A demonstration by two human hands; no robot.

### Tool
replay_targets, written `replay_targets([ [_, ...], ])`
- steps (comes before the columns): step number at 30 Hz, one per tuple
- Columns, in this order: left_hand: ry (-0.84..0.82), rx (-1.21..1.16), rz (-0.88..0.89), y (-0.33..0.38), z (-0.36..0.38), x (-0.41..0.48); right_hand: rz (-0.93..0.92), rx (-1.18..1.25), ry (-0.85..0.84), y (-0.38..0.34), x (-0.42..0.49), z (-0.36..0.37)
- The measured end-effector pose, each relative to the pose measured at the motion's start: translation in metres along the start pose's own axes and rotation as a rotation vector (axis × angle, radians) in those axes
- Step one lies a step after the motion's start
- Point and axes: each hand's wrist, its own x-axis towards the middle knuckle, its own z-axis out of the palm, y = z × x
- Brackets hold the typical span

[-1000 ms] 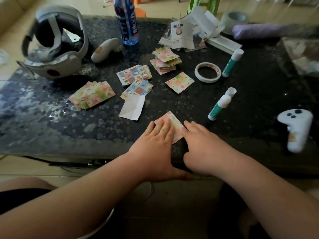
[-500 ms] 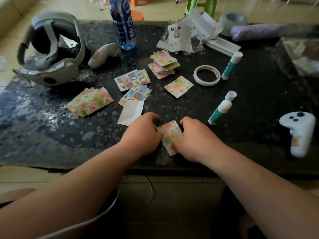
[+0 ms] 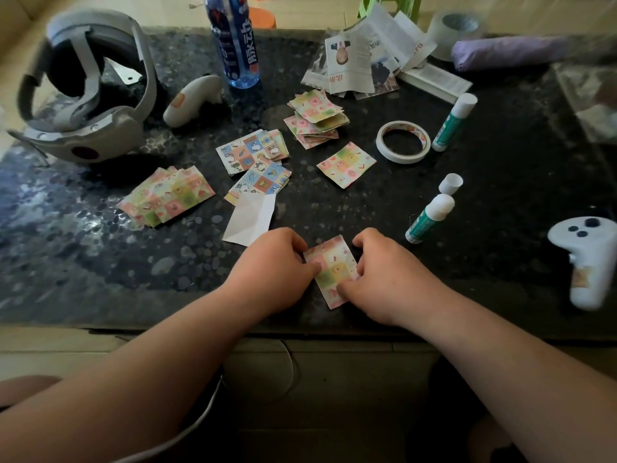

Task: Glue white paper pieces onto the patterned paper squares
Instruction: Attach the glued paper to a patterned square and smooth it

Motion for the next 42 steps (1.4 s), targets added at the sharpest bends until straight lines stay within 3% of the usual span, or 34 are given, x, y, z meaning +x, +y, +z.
replay_targets([
  [8, 0.060, -0.033, 0.048, 0.005, 0.000, -0.004, -0.033, 0.057, 0.002, 0.003, -0.002, 0.001],
  [13, 0.201, -0.144, 0.219, 0.005, -0.001, -0.017, -0.058, 0.219, 0.083, 0.004, -0.012, -0.004],
  [17, 0.465, -0.170, 0.555, 0.003, -0.011, -0.032, -0.125, 0.564, 0.255, -0.005, -0.031, -0.012],
  [22, 0.578, -0.222, 0.783, 0.004, -0.019, -0.042, -0.155, 1.267, 0.084, -0.011, -0.047, -0.014],
  [25, 0.579, -0.231, 0.850, 0.004, -0.019, -0.046, -0.172, 1.459, 0.067, -0.012, -0.046, -0.019],
  [29, 0.586, -0.199, 0.918, 0.003, -0.019, -0.048, -0.187, 1.783, -0.126, -0.010, -0.040, -0.023],
  [38, 0.642, -0.033, 0.972, 0.001, -0.022, -0.045, -0.266, 1.812, -0.436, -0.002, -0.038, -0.022],
  [42, 0.603, 0.023, 0.937, 0.000, -0.022, -0.044, -0.088, 1.690, -0.360, -0.006, -0.037, -0.019],
])
